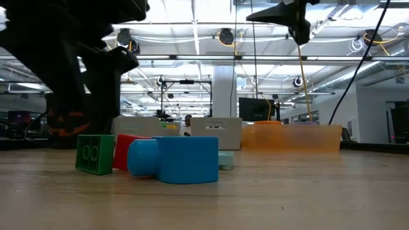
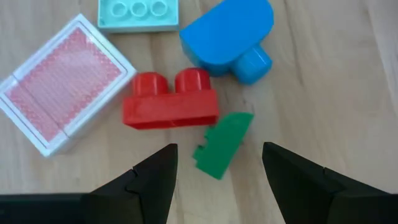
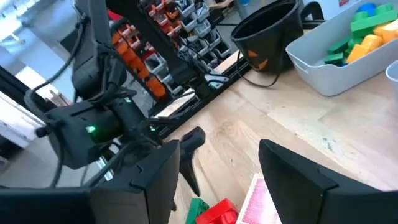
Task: Pick & Place Toys
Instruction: Put the green game piece into the left gray bin
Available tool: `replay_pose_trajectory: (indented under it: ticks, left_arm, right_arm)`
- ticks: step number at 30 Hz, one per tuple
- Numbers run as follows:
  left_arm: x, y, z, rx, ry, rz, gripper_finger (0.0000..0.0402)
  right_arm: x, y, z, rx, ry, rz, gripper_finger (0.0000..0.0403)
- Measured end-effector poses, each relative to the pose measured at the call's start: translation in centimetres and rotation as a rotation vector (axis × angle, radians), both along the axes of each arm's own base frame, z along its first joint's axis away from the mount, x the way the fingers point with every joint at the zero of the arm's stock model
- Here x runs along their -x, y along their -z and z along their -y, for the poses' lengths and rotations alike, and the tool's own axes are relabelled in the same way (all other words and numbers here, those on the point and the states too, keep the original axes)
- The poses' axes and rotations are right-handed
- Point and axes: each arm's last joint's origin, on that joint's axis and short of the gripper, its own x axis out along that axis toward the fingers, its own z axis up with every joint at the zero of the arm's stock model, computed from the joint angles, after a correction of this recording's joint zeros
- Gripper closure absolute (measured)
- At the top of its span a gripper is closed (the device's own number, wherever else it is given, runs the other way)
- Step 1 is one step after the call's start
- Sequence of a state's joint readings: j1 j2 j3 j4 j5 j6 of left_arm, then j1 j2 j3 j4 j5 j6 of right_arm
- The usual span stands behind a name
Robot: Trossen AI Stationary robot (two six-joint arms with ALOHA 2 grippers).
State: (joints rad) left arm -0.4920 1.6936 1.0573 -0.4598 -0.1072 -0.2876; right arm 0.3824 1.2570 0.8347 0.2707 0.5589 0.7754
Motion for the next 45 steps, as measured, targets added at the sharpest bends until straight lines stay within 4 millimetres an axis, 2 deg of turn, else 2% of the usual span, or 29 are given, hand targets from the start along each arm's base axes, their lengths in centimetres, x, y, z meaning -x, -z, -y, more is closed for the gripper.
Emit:
replay_pose_trajectory:
  ticks: [7, 12, 18, 23, 38, 45]
  left_arm:
    - [-0.9, 0.0, -1.7, 0.076, 0.067, -0.035, 0.0158]
    - [-1.1, 0.0, -2.2, 0.068, 0.093, -0.036, 0.0158]
    - [-1.2, 1.1, -2.0, 0.083, 0.153, -0.083, 0.0158]
    - [-1.4, 2.0, -2.0, 0.061, 0.131, -0.111, 0.0158]
    - [-2.0, 2.4, -2.0, 0.046, 0.119, -0.071, 0.0158]
    - [-2.0, 3.7, -1.9, 0.057, 0.123, -0.124, 0.0158]
  right_arm:
    - [0.8, 1.2, 0.3, -0.042, 0.001, 0.022, 0.0193]
    - [0.9, 1.6, 0.3, -0.059, 0.003, 0.022, 0.0193]
    - [0.9, 1.6, 0.2, -0.059, -0.003, 0.026, 0.0193]
    - [1.0, 1.6, 0.2, -0.059, -0.005, 0.025, 0.0193]
    - [0.9, 1.6, 0.2, -0.061, -0.005, 0.032, 0.0193]
    - [0.9, 1.6, 0.2, -0.061, -0.005, 0.032, 0.0193]
